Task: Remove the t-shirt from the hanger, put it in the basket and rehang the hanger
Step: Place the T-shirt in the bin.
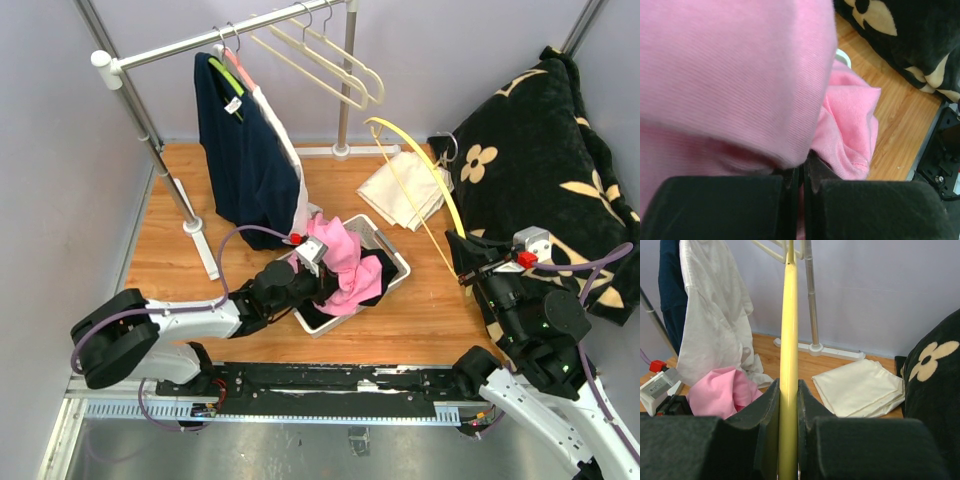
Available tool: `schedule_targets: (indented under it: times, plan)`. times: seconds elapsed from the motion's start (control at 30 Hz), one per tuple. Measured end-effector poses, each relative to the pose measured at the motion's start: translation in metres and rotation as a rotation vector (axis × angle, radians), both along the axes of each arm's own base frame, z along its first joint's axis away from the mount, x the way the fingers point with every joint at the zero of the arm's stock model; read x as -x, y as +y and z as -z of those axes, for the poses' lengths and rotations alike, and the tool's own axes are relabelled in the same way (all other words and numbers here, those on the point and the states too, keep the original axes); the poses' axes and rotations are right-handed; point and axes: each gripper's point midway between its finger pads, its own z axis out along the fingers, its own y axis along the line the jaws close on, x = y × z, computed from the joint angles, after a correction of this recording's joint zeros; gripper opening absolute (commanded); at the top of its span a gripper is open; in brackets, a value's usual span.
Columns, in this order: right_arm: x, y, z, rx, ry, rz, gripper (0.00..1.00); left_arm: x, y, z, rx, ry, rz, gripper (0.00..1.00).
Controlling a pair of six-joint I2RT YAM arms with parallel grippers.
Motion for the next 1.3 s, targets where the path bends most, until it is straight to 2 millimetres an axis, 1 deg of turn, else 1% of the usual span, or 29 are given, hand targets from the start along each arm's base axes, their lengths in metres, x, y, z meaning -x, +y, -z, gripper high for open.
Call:
schedule_targets:
  times: [0.17,0.33,0.43,0.47,0.53,0.57,0.6,0.7,0.83,0.97,1.07,1.13,1.17,1.2,1.3]
  plan:
    - [0.0,0.0,0.0,0.0,0.0,-0.002,0.01,0.0,-0.004,0.013,0.015,0.032,0.0,0.0]
    - [0.0,0.0,0.0,0.0,0.0,-0.002,0.01,0.001,-0.01,0.019,0.029,0.052,0.011,0.01]
    - [0.0,0.0,0.0,0.0,0.0,-0.002,0.01,0.004,-0.011,0.018,0.03,0.052,0.018,0.01]
    - [0.0,0.0,0.0,0.001,0.0,-0.002,0.01,0.006,-0.012,0.017,0.028,0.051,0.021,0.05]
    - [0.0,0.0,0.0,0.001,0.0,-0.001,0.01,0.012,-0.013,0.013,0.022,0.04,0.031,0.17]
    - [0.0,0.0,0.0,0.0,0.0,-0.002,0.01,0.016,-0.013,0.009,0.02,0.033,0.039,0.25]
    - [0.0,0.0,0.0,0.001,0.0,-0.001,0.01,0.021,-0.014,0.004,0.018,0.023,0.049,0.31]
    - [0.0,0.0,0.0,0.001,0.0,-0.001,0.01,0.029,-0.015,-0.015,0.029,-0.005,0.069,0.4]
    - [0.0,0.0,0.0,0.001,0.0,-0.002,0.01,0.034,-0.013,-0.036,0.048,-0.033,0.077,0.42]
    - [0.0,0.0,0.0,0.001,0.0,-0.002,0.01,0.042,-0.009,-0.045,0.049,-0.042,0.089,0.42]
    - [0.0,0.001,0.0,0.001,0.0,-0.006,0.01,0.048,-0.005,-0.06,0.072,-0.067,0.102,0.43]
    - [0.001,0.002,0.0,0.001,0.0,-0.009,0.01,0.051,-0.003,-0.08,0.109,-0.099,0.109,0.45]
    - [0.001,0.002,0.0,0.001,0.0,-0.01,0.01,0.052,-0.002,-0.095,0.14,-0.123,0.112,0.45]
    - [0.001,0.002,0.0,0.001,-0.001,-0.01,0.01,0.052,-0.002,-0.1,0.151,-0.13,0.114,0.46]
    - [0.001,0.003,0.0,0.002,-0.001,-0.015,0.01,0.054,-0.001,-0.131,0.206,-0.18,0.121,0.49]
